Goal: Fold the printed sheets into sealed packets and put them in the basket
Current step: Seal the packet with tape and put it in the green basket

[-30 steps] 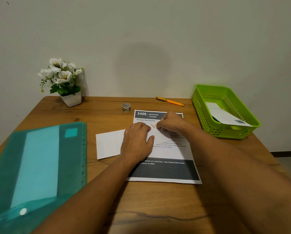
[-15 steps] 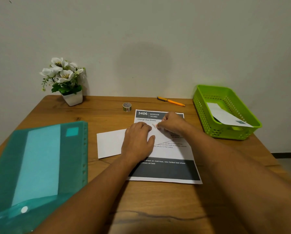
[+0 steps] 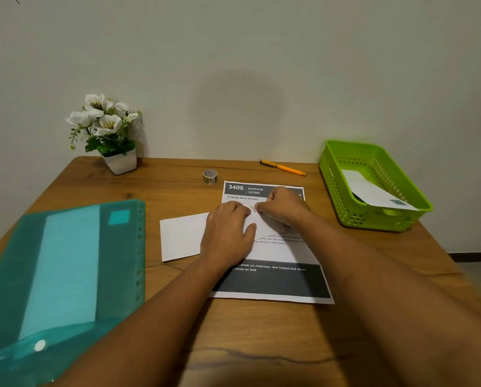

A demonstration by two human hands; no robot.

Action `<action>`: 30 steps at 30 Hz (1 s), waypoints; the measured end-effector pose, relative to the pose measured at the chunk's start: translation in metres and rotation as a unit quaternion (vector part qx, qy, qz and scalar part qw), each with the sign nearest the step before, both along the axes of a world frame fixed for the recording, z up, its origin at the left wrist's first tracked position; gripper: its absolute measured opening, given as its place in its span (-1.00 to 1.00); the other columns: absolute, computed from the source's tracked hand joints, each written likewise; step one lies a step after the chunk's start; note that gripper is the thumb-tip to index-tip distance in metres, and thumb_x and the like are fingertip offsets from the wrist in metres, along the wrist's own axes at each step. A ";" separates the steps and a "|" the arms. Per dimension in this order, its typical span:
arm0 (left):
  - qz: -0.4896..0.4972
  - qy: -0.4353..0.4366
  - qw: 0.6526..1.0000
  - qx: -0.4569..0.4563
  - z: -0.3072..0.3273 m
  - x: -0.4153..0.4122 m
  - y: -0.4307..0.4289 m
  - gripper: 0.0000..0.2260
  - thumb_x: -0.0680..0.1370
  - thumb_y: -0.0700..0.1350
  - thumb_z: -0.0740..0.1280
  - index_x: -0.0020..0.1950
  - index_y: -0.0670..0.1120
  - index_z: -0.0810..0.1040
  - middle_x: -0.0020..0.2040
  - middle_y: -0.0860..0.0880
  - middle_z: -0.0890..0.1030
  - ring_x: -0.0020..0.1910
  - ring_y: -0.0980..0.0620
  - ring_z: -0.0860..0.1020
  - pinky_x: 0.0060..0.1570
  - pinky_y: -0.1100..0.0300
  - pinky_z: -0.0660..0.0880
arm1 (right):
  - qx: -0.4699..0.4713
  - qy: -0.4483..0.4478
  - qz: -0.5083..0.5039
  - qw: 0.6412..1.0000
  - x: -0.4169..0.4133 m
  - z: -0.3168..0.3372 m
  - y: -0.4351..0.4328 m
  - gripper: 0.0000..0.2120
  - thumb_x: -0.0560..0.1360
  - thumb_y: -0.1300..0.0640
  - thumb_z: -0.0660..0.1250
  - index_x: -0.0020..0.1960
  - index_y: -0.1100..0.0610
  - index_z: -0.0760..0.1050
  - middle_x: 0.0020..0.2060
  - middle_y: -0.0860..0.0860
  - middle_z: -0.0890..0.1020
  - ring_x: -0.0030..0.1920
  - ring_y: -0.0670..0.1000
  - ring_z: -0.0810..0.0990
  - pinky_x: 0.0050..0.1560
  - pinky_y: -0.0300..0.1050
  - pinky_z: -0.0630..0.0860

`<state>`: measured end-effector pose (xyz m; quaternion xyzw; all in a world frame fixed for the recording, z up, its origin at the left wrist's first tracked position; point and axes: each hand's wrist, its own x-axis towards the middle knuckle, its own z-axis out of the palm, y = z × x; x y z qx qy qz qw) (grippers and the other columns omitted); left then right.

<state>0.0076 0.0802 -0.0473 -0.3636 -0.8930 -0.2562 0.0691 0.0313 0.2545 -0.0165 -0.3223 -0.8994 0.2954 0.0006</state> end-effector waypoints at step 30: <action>0.017 -0.012 1.000 -0.012 0.001 0.001 0.002 -0.55 0.62 0.11 0.31 0.45 -0.05 0.50 0.40 0.00 0.51 0.38 0.00 0.40 0.41 0.02 0.34 | 0.056 0.072 -0.044 0.995 0.019 -0.007 -0.017 -0.88 0.60 -0.03 0.36 0.03 0.00 0.51 -0.11 -0.05 0.64 -0.04 0.06 0.61 -0.21 -0.08 0.42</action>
